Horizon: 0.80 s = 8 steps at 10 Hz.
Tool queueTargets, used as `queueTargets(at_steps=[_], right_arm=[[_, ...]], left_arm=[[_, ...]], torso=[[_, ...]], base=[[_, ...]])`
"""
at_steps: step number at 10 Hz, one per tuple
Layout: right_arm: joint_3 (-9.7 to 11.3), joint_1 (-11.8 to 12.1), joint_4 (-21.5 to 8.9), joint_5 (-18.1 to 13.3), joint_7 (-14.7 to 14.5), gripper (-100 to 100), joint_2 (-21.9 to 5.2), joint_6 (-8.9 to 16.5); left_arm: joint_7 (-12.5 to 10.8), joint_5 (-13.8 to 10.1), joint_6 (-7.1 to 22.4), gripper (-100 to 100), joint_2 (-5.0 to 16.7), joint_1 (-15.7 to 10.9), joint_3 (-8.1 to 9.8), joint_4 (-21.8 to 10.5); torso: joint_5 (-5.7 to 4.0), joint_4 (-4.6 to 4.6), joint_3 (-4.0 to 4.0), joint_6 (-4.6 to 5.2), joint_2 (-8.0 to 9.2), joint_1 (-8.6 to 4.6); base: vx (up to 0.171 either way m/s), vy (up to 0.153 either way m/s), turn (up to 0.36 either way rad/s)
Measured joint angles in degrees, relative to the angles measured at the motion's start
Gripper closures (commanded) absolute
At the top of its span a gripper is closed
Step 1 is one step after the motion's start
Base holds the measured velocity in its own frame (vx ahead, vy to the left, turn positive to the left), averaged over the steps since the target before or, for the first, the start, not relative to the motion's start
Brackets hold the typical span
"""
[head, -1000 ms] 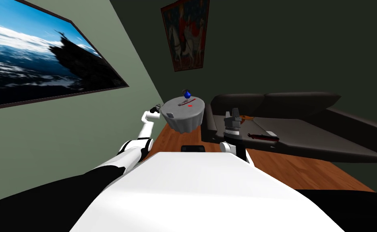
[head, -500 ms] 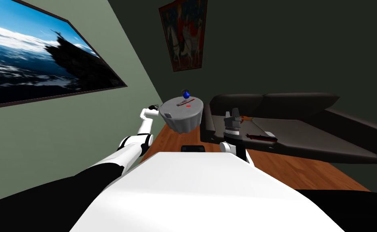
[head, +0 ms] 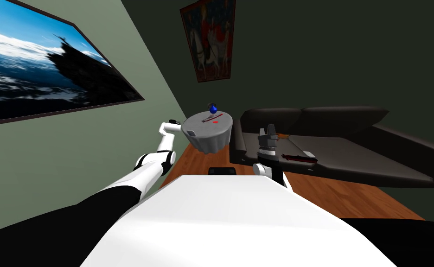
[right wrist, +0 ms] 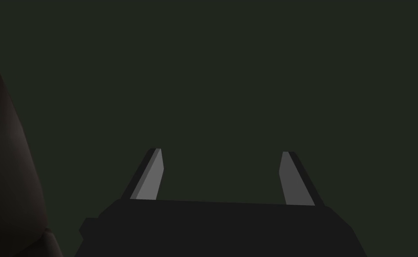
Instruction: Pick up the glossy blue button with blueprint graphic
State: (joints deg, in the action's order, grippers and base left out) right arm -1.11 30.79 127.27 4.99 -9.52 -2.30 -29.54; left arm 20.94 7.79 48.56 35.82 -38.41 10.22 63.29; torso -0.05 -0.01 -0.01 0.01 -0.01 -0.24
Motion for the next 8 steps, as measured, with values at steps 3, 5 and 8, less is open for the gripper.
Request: queueTargets(at_steps=[3,5,8], right_arm=[[0.0,0.0,0.0,0.0,0.0,0,0.0,0.0],[0.0,0.0,0.0,0.0,0.0,0,0.0,0.0],[0.0,0.0,0.0,0.0,0.0,0,0.0,0.0]], left_arm=[[1.6,0.6,4.2,-100,1.2,-4.7,0.83,-6.6],[2.3,0.9,6.0,-100,1.8,-7.1,1.24,-10.5],[3.4,1.2,10.4,-100,2.4,-8.9,2.06,-12.3]], torso=[[-0.02,-0.02,-0.03,0.00,-0.05,-0.07],[0.01,0.00,0.00,0.00,0.01,0.02],[-0.01,-0.01,-0.03,0.00,-0.05,-0.02]], base=[[0.011,-0.076,-0.009],[-0.001,-0.071,-0.022],[0.014,-0.064,-0.014]])
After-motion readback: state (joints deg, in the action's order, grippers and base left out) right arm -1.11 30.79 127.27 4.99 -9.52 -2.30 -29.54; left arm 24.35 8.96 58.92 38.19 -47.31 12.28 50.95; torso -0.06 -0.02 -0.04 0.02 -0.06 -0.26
